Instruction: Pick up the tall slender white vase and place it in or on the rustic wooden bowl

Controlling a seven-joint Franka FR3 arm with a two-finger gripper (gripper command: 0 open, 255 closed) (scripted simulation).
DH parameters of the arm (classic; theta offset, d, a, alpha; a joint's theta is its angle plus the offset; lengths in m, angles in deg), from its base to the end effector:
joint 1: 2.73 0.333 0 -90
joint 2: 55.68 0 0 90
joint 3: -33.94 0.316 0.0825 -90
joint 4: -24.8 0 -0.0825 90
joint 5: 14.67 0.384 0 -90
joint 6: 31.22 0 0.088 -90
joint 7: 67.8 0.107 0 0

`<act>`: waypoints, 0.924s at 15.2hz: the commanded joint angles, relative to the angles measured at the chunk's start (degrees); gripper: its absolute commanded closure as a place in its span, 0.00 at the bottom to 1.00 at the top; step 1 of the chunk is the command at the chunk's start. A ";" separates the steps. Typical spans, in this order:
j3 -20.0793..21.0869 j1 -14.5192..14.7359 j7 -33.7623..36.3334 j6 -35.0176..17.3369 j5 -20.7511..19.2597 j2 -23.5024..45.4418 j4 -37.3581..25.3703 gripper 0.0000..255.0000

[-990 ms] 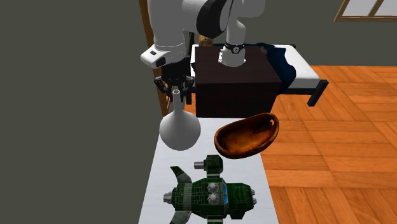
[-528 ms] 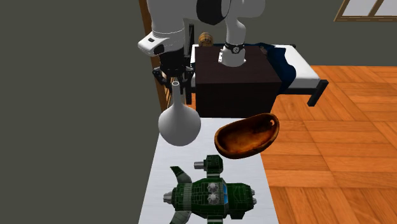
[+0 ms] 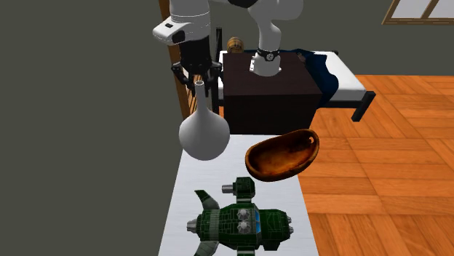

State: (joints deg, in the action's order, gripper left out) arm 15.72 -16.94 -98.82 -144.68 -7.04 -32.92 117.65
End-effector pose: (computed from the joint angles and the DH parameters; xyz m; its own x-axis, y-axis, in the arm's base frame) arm 0.5766 -0.3282 0.4016 0.9983 -0.0565 -0.0139 -0.0566 -0.9984 -0.0083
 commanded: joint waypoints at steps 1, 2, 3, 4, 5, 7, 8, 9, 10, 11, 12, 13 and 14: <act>-0.10 0.02 0.11 1.31 -0.21 -0.60 -0.82 1.00; -0.14 0.03 0.17 1.99 -0.29 -0.80 -1.31 1.00; -0.18 0.03 0.23 2.68 -0.37 -0.99 -1.82 1.00; -0.21 0.02 0.28 3.37 -0.45 -1.16 -2.35 1.00; -0.25 0.02 0.33 4.07 -0.52 -1.33 -2.89 1.00; -0.31 -0.01 0.43 5.48 -0.65 -1.62 -4.03 1.00; -0.33 -0.02 0.47 6.19 -0.71 -1.74 -4.63 1.00; -0.36 -0.04 0.51 6.91 -0.76 -1.86 -5.24 1.00; -0.38 -0.06 0.55 7.47 -0.80 -1.93 -5.73 1.00; -0.20 0.91 1.68 7.49 -1.31 -3.43 -4.34 1.00; 0.00 1.87 2.84 7.56 -1.82 -4.88 -3.06 1.00; 0.24 2.79 4.02 7.67 -2.31 -6.28 -1.87 1.00; 0.51 3.69 5.23 7.83 -2.78 -7.63 -0.77 1.00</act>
State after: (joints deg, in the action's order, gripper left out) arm 16.03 -14.17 -94.76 -136.90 -9.24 -38.78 115.35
